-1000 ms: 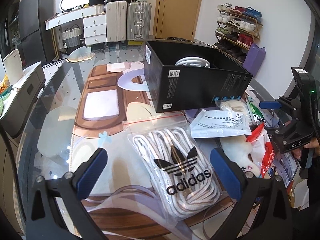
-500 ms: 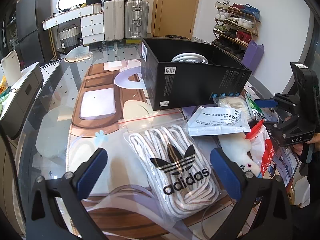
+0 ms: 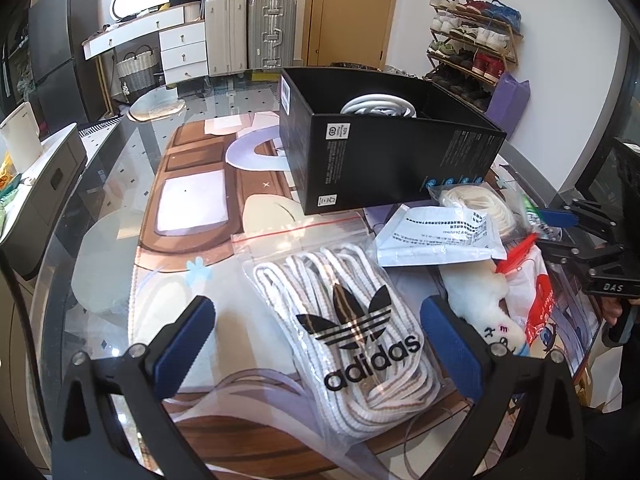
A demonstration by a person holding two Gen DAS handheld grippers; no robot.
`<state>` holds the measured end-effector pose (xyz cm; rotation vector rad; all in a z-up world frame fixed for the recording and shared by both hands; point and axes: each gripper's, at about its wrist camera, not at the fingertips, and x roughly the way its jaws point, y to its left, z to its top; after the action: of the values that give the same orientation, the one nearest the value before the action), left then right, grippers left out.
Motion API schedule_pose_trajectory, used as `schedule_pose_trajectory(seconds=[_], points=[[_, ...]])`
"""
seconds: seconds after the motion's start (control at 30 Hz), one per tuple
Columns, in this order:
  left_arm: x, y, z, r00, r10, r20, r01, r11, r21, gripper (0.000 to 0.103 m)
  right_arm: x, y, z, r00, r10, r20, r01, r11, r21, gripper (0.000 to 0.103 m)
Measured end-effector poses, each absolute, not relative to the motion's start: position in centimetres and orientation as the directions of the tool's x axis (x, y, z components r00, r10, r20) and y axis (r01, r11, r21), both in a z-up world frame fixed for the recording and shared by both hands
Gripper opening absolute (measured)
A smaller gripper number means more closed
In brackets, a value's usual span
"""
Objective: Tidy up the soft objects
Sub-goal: 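Move both tools back toward the remaining items beside the box, then grasp the Adidas zip bag with the left tool while the right tool grasps the green packet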
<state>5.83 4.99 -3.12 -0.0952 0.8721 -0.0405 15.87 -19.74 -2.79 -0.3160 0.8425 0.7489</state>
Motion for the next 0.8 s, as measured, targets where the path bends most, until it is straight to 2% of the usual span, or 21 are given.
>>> schedule_pose_trajectory(seconds=[0.23,0.6,0.67,0.8], points=[[6.3,5.1,-3.5,0.622,-0.076,-0.779,-0.012,0.994,-0.106,0.103,14.8,-21.2,-1.8,0.495,0.469,-0.732,-0.650,0.759,0.047,0.054],[6.2,4.0,-3.7,0.602,-0.016,-0.798,-0.016,0.999,-0.032,0.102,13.8,-20.6,-0.7,0.506,0.487,-0.712,-0.660,0.750,0.044,0.054],[6.0,4.1,-3.7,0.603,-0.015,-0.798,-0.019,0.999,-0.033,0.100,13.8,-20.3,-0.7,0.504,0.488,-0.713,-0.665,0.746,0.041,0.054],[5.4,3.9,-3.5,0.619,-0.001,-0.786,-0.008,1.000,-0.007,0.080,13.5,-20.0,-0.6,0.501,0.490,-0.713,-0.673,0.739,0.035,0.054]])
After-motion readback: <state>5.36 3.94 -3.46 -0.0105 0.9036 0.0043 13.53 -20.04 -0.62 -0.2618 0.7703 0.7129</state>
